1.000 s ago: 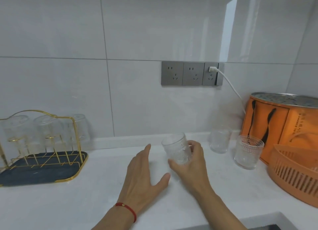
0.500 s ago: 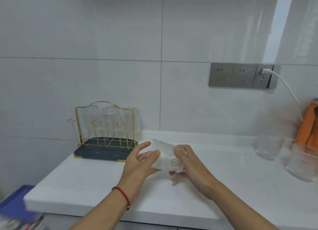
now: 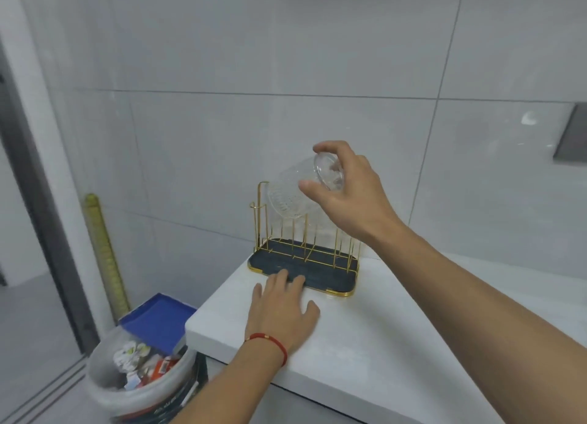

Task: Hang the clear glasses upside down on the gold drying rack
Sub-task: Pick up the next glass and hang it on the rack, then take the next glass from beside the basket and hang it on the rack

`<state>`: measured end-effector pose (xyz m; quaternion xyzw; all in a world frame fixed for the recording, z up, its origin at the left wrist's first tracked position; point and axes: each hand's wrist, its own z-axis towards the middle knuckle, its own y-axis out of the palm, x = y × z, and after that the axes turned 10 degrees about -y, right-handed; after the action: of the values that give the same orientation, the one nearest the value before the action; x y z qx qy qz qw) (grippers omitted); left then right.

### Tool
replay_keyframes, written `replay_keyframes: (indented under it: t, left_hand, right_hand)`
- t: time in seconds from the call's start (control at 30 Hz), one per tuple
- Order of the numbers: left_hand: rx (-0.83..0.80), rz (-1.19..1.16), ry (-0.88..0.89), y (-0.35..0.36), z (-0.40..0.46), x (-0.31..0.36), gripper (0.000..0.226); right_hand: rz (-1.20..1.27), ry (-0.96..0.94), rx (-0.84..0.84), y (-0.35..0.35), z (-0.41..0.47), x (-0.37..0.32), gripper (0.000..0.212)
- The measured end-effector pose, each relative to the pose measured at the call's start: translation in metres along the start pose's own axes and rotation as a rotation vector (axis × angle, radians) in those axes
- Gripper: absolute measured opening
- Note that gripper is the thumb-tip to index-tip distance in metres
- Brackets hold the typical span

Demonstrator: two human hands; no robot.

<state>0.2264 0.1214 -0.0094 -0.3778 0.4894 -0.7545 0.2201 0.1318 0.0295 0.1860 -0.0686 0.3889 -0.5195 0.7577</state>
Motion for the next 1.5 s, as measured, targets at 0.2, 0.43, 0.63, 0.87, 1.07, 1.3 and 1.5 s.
replay_keyframes:
  t: [0.2,0.43,0.63,0.87,1.07,1.3,1.5]
  left_hand:
    - [0.020,0.008,0.015,0.003,0.001,-0.002,0.062]
    - [0.015,-0.004,0.006,-0.001,-0.001,-0.001,0.059]
    - [0.014,-0.016,0.002,-0.002,-0.001,-0.001,0.056]
    - [0.033,-0.070,0.030,-0.003,-0.001,-0.003,0.063]
    - [0.078,-0.161,0.117,-0.015,-0.008,-0.001,0.053]
    - [0.058,-0.422,0.247,-0.007,-0.034,0.107,0.041]
    - [-0.081,-0.424,0.494,0.037,-0.078,0.243,0.048]
  right_hand:
    - [-0.209,-0.077,-0.176,0.068,0.054,-0.003,0.073]
    - [-0.497,-0.012,-0.440,0.117,0.069,0.012,0.065]
    - [-0.592,-0.052,-0.520,0.125,0.068,0.024,0.068]
    - [-0.667,-0.231,-0.423,0.102,0.042,0.021,0.057]
    - [-0.587,-0.417,-0.156,0.025,-0.041,0.038,0.032]
    - [-0.680,0.014,-0.047,-0.093,-0.155,0.112,0.034]
    - [-0.640,0.536,0.345,-0.195,-0.230,0.161,0.042]
